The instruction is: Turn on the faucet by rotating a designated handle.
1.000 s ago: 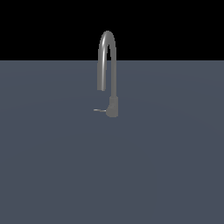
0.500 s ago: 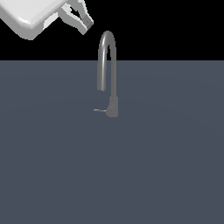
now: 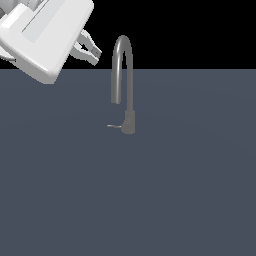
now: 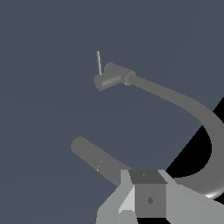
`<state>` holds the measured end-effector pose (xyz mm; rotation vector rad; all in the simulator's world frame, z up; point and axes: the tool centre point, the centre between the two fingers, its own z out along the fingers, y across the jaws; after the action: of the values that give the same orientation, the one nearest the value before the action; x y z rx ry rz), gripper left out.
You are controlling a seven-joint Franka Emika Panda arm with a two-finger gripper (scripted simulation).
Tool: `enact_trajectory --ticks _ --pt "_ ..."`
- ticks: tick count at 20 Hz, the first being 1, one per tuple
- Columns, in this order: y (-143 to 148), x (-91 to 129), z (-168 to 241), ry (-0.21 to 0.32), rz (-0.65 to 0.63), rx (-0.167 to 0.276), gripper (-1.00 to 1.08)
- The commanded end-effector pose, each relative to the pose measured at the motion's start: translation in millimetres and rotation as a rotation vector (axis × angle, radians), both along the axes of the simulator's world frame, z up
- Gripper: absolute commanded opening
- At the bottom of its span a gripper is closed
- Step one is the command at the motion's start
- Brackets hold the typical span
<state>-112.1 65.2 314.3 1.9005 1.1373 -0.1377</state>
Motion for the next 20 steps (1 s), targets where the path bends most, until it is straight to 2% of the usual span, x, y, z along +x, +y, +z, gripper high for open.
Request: enact_trajectory --ticks 1,20 --pt "3 5 -9 0.003 0.049 -0.042 -1.0" --pt "16 33 -77 0.021 0.372 -0.335 -1.0"
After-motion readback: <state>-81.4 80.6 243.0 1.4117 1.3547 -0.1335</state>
